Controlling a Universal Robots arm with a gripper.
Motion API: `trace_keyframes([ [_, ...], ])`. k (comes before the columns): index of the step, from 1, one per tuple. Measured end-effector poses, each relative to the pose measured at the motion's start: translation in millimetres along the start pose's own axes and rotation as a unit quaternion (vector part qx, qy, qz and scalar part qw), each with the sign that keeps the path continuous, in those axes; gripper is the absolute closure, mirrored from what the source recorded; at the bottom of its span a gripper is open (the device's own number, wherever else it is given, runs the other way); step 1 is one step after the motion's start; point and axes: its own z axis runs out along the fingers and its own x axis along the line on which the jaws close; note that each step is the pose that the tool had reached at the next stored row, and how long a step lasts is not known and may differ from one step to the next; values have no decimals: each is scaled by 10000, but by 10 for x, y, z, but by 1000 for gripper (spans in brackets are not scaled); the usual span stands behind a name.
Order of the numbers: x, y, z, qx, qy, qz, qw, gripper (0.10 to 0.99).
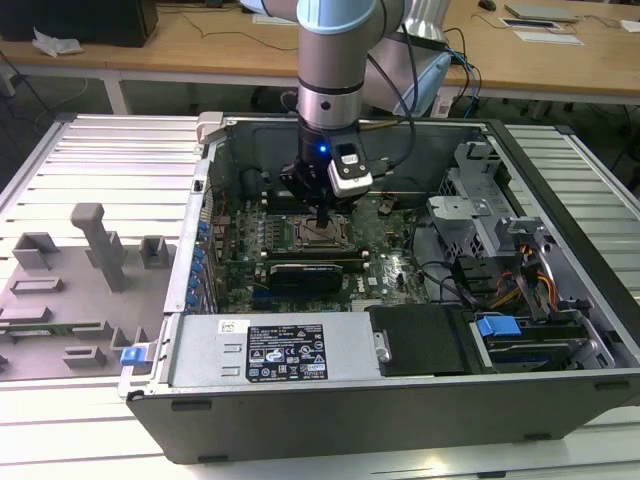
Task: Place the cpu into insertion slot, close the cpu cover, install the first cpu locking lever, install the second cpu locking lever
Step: 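Install the first cpu locking lever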
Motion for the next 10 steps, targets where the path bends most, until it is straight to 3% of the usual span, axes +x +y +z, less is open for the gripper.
trace_keyframes([
  [5,-11,-43,4,54,-7,-119,9999,980],
  [10,11,-55,5,47,-28,-301,9995,980],
])
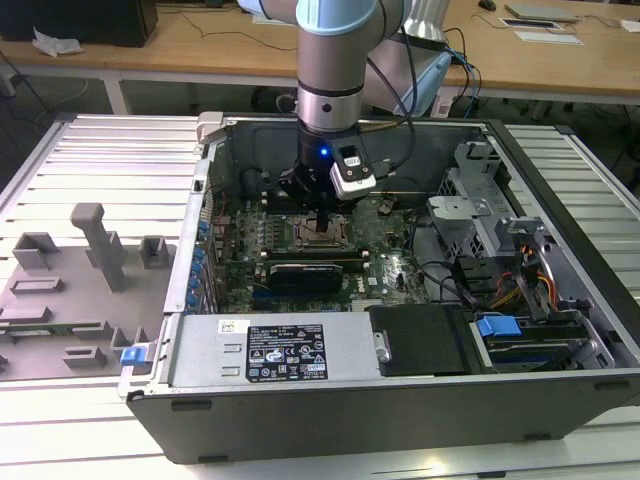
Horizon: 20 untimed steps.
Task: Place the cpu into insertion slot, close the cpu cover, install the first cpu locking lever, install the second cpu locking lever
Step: 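Install the first cpu locking lever, then install the second cpu locking lever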
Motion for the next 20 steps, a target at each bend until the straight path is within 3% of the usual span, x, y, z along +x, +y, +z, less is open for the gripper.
trace_keyframes([
  [5,4,-3,-58,-4,-12,-62,10000,980],
  [10,-2,-8,-214,22,-16,-63,10000,980],
  [20,-3,-8,-231,25,-17,-62,10000,980],
])
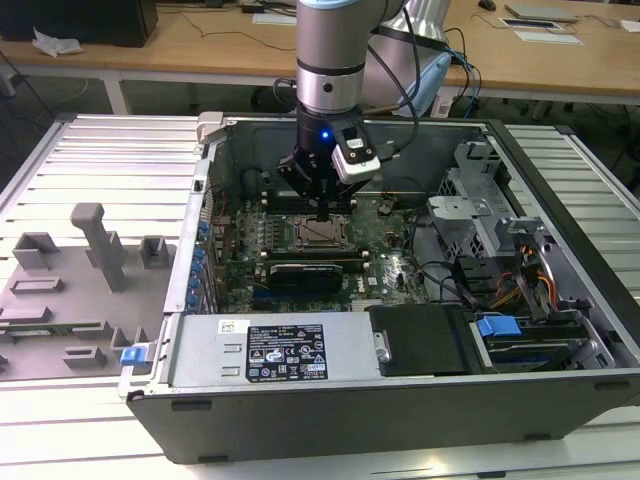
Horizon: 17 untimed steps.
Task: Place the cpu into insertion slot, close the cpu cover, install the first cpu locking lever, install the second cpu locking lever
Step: 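Install the second cpu locking lever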
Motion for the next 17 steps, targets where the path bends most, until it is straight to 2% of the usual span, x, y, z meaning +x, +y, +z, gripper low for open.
trace_keyframes([
  [6,0,0,-2,0,0,0,10000,980],
  [12,-2,-3,-44,0,0,0,10000,980],
  [17,-12,-62,-41,0,0,0,10000,980],
])
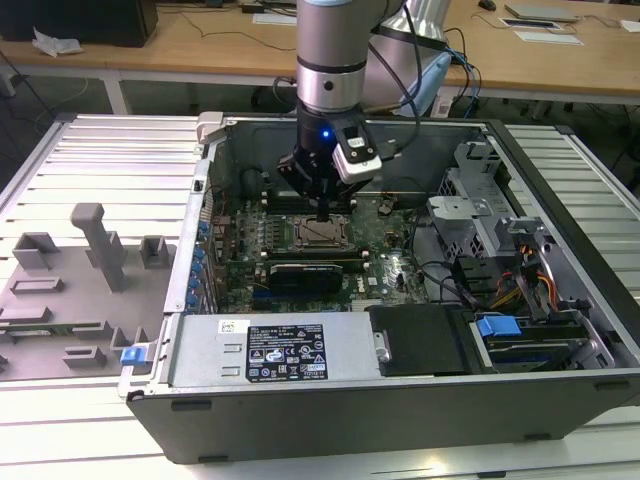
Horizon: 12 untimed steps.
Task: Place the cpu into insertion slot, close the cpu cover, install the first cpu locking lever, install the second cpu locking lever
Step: 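Install the second cpu locking lever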
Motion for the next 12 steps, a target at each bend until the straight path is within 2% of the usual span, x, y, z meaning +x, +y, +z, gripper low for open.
trace_keyframes([
  [4,-7,-38,2,0,0,0,10000,980],
  [12,-29,-170,7,0,0,0,10000,980],
])
